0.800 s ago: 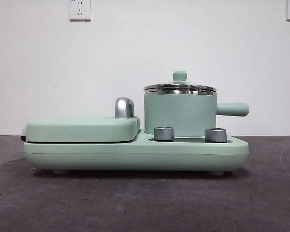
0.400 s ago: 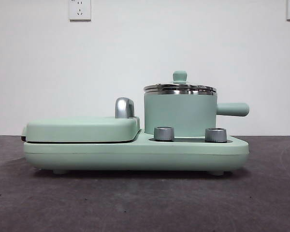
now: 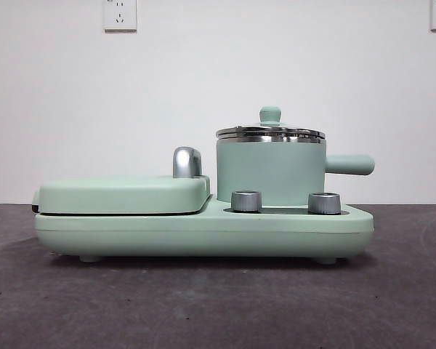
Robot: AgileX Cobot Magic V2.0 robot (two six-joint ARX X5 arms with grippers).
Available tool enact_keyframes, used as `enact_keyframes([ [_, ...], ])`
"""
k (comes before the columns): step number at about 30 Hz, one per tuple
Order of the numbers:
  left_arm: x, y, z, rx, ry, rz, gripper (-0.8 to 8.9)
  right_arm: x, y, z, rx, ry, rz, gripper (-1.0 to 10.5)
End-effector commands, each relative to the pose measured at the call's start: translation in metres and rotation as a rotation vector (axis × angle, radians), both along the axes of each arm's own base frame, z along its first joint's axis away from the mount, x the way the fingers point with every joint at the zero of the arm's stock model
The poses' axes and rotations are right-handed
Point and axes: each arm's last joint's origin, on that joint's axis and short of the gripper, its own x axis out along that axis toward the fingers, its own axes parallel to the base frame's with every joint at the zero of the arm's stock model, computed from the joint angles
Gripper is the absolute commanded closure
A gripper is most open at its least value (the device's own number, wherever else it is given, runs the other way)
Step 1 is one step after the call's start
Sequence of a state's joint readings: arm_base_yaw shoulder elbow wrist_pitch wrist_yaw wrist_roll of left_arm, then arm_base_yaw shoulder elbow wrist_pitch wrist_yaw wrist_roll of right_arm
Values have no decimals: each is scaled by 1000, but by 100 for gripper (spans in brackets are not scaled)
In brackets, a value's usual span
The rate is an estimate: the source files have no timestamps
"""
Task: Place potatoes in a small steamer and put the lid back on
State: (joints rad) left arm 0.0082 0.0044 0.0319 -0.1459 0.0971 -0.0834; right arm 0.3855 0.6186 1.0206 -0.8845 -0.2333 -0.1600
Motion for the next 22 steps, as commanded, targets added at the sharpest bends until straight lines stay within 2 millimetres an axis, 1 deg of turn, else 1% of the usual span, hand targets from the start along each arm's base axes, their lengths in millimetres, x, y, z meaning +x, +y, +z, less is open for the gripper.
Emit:
enact_keyframes([
  [1, 1, 0, -5, -8, 8, 0, 807, 1, -5, -22, -46, -145, -12, 928],
  [4, 1, 0, -5, -8, 8, 0, 807, 6, -13, -73, 12, -224, -154, 928],
  [5, 1, 0, -5, -8, 8, 0, 807, 9, -16, -96, 42, -243, -207, 928],
  [8, 1, 0, -5, -8, 8, 0, 807, 12, -22, -145, 85, -279, -290, 928],
  [11, 1, 0, -5, -8, 8, 0, 807, 13, -27, -177, 115, -293, -346, 928],
  [14, 1, 0, -5, -8, 8, 0, 807, 14, -30, -197, 144, -320, -403, 928],
  [16, 1, 0, -5, -8, 8, 0, 807, 14, -30, -205, 167, -340, -418, 928],
  [22, 1, 0, -5, -8, 7, -1, 807, 13, -31, -208, 171, -318, -445, 928],
])
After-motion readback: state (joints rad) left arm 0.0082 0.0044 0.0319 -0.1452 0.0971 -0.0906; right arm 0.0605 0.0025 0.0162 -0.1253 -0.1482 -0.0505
